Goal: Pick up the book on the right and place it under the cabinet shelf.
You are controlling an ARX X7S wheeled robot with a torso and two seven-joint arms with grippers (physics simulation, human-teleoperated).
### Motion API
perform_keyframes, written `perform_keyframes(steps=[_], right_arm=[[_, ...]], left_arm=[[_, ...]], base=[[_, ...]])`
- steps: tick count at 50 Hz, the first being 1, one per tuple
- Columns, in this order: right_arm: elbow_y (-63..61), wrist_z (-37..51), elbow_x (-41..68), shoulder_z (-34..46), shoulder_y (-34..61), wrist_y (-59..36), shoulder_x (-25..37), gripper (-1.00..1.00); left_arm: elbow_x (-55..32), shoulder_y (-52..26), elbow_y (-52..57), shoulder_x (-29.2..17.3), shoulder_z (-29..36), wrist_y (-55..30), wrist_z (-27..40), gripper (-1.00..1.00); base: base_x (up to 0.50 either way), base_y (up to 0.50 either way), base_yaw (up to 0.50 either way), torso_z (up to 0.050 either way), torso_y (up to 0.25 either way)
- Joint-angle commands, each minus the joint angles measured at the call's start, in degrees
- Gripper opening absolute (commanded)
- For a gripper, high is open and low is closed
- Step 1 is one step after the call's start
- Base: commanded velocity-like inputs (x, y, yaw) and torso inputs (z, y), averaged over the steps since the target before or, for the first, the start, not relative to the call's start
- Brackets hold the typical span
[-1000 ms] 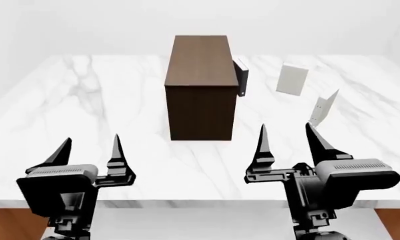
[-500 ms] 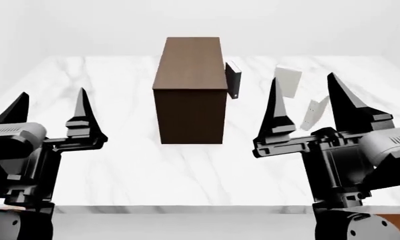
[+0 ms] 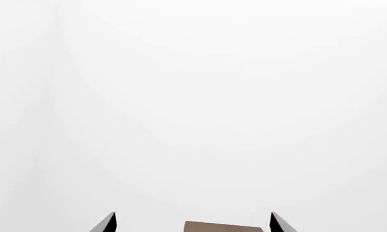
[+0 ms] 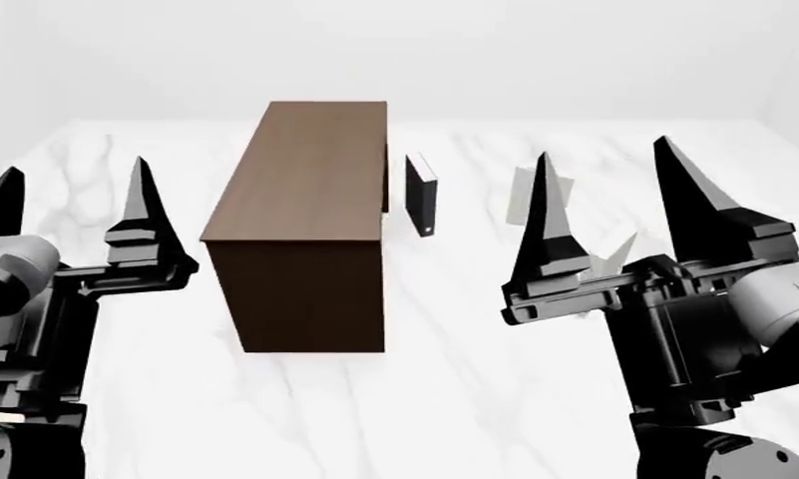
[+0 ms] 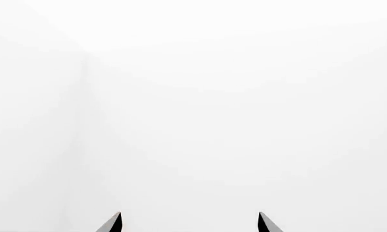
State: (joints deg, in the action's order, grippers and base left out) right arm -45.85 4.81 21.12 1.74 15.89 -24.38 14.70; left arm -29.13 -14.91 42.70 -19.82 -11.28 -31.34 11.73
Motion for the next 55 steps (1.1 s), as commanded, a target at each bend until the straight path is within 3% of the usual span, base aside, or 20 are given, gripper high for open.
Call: perform_keyframes(steps=[1,30,47,55], right_arm=[[-0.6,0.3,0.6,0.8,-0.1,-0.1,0.8,1.0],[-1.6,2.7,0.8,2.3,-0.3,-0.2,1.7,1.0],[-1.4,3.4,3.8,1.1,-0.3,-0.2,2.1,1.0],[-1.6,3.6,3.9,1.8,0.0,-0.4,2.6,1.0]], left_arm=[[-1.5,-0.4,0.8,0.0,-1.4,-0.7,1.0,1.0],[-8.0,0.5,3.0,-1.3,-3.6,-3.8,1.4,1.0],[-7.9,1.2,2.2,-1.8,-4.2,-2.5,0.9,1.0],[-6.9,0.9,2.0,-2.4,-4.3,-2.1,1.4,1.0]], base=[[0.5,-0.14,0.0,0.0,0.0],[0.5,-0.05,0.0,0.0,0.001],[0.0,0.0,0.0,0.0,0.001],[0.0,0.0,0.0,0.0,-0.228]])
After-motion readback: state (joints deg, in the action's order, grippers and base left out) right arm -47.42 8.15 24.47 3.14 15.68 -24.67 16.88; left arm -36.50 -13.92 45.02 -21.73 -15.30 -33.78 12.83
